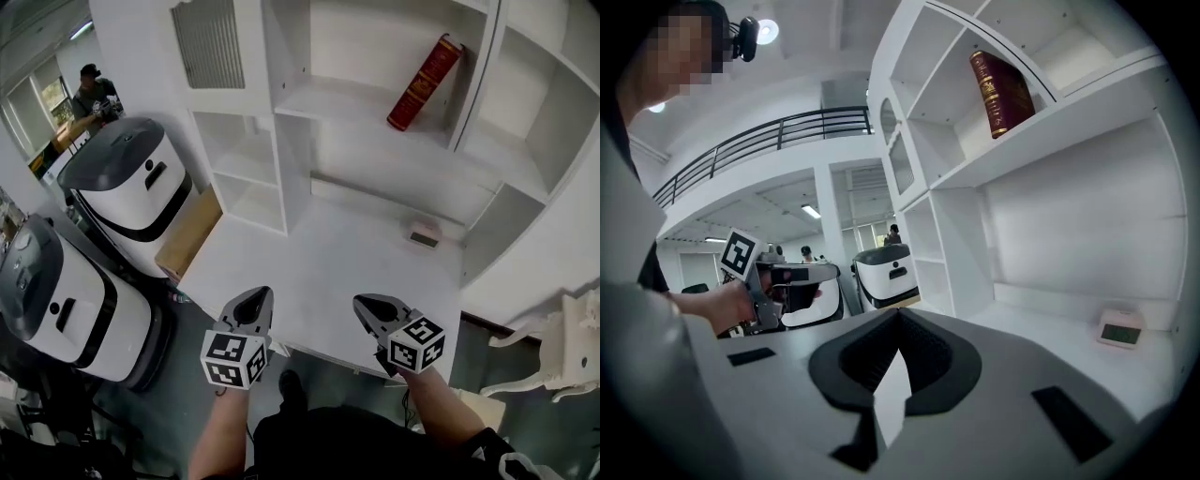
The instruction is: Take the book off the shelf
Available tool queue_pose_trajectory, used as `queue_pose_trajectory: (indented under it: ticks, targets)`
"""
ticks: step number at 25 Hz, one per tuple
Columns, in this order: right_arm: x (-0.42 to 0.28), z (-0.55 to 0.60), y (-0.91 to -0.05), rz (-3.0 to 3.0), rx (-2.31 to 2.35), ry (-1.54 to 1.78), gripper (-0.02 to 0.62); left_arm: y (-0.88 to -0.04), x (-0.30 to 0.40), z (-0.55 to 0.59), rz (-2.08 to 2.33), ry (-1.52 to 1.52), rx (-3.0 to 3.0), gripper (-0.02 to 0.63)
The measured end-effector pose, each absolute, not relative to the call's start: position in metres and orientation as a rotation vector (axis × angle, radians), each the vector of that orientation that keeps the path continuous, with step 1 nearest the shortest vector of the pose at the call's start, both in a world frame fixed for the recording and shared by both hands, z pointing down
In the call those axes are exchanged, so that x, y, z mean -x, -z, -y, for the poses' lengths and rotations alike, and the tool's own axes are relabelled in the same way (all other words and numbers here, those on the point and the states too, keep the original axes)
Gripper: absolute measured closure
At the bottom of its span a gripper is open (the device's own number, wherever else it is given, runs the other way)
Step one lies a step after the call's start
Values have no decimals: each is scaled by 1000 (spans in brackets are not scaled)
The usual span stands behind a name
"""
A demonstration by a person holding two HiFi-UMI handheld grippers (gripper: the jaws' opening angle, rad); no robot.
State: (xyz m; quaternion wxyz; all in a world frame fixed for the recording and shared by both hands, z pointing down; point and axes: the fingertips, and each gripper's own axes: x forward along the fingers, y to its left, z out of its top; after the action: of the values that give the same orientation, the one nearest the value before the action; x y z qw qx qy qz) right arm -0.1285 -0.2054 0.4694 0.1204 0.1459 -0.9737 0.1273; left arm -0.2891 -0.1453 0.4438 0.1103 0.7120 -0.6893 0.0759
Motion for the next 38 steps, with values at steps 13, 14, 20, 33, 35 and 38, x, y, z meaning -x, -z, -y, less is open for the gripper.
queue_pose_trajectory:
  ticks: [13,14,20,33,35,38]
  targets:
    - [201,254,-467,2785,-685,-436,583,-442,349,235,1778,-286,-2334,595]
    - [198,258,-467,2780,-705,-441,582,-442,346,241,1765,-289,-2344,595]
    - [174,282,-464,2792,-773,-472,581,-427,320,276,1720,-293,-2405,595]
    - [86,340,-456,2820,-852,-518,583,-334,224,377,1735,-274,-2581,594]
    - [78,346,-457,2826,-848,-527,583,-315,212,389,1759,-253,-2602,594]
    - [73,352,-456,2842,-815,-530,583,-293,194,404,1768,-243,-2628,590]
